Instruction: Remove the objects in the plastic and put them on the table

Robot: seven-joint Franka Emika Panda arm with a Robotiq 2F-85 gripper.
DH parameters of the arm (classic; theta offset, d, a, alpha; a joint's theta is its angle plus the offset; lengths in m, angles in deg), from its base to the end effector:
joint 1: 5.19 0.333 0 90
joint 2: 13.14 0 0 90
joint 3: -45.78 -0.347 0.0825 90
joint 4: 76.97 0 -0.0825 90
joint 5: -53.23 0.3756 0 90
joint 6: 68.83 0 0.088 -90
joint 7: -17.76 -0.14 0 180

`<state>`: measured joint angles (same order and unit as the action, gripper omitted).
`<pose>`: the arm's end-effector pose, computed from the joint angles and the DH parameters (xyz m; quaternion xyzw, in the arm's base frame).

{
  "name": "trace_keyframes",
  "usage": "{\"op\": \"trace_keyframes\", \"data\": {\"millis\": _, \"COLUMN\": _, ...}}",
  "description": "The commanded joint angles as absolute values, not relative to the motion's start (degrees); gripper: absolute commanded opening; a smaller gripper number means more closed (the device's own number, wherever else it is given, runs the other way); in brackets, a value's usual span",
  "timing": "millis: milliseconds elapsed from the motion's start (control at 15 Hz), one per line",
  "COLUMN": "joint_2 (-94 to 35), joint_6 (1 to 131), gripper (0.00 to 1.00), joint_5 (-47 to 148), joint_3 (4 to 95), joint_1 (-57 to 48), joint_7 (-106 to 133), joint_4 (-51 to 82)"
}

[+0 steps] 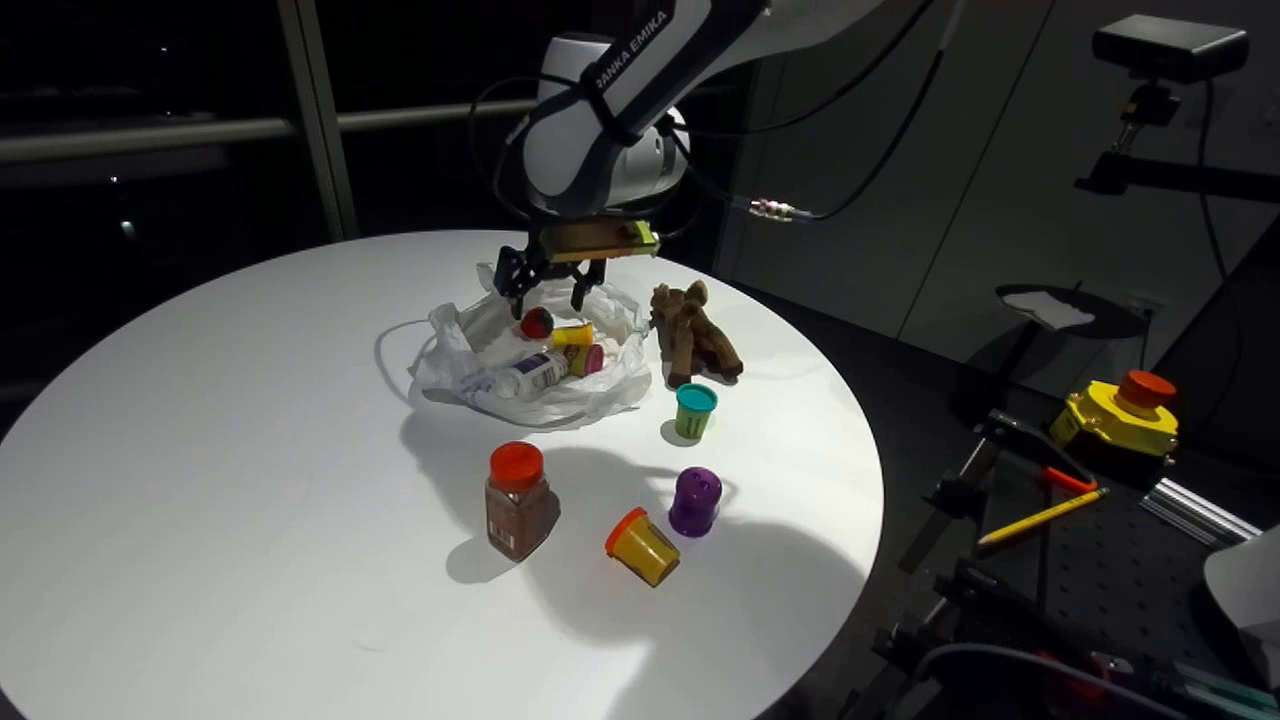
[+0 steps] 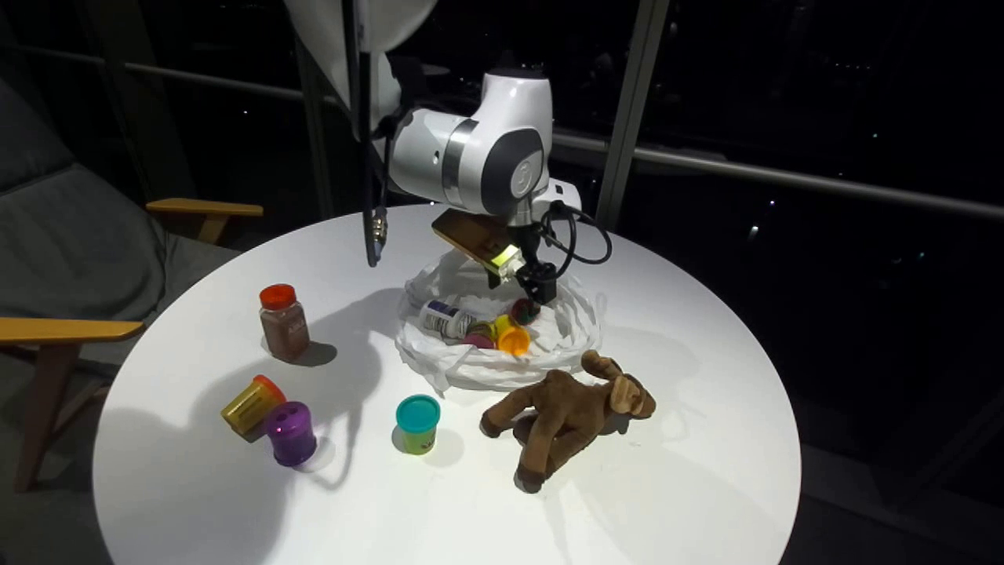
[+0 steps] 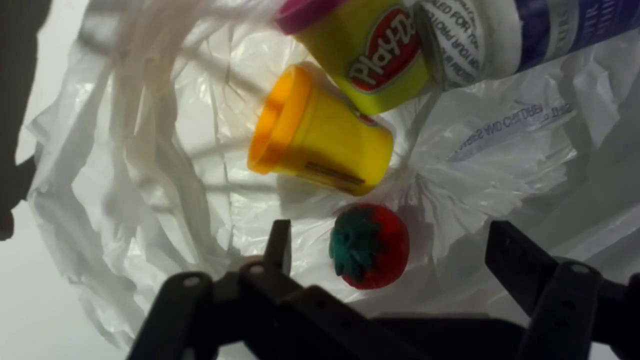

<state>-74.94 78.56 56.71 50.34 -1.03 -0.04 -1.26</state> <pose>0.7705 0.0094 0.0818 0.9835 -0.1577 0.0890 0.0011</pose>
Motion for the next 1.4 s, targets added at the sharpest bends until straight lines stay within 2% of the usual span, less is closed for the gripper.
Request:
{"op": "trace_keyframes", "data": {"millis": 0, "joint_2": -79.35, "joint_6": 74.95, "gripper": 1.00, "joint_5": 56.63, "joint_3": 50.06, "joint_1": -2.12, "joint_7": 1.41, "joint_4": -9.42}}
{"op": "trace_keyframes", "data": {"millis": 600, "joint_2": -85.48, "joint_6": 69.19, "gripper": 1.00, "joint_5": 56.58, "joint_3": 49.45, "joint_1": -2.69, "joint_7": 2.14, "joint_4": -18.43}}
{"op": "trace_keyframes", "data": {"millis": 667, "joint_2": -86.01, "joint_6": 68.91, "gripper": 0.84, "joint_5": 56.50, "joint_3": 49.51, "joint_1": -2.63, "joint_7": 2.13, "joint_4": -19.36}}
{"op": "trace_keyframes", "data": {"millis": 733, "joint_2": -86.49, "joint_6": 68.60, "gripper": 0.74, "joint_5": 56.47, "joint_3": 49.51, "joint_1": -2.61, "joint_7": 2.16, "joint_4": -20.19}}
{"op": "trace_keyframes", "data": {"millis": 1133, "joint_2": -88.91, "joint_6": 67.04, "gripper": 0.27, "joint_5": 56.01, "joint_3": 50.18, "joint_1": -2.63, "joint_7": 2.08, "joint_4": -24.76}}
{"op": "trace_keyframes", "data": {"millis": 1333, "joint_2": -89.43, "joint_6": 66.16, "gripper": 0.24, "joint_5": 55.93, "joint_3": 50.45, "joint_1": -2.86, "joint_7": 1.92, "joint_4": -25.98}}
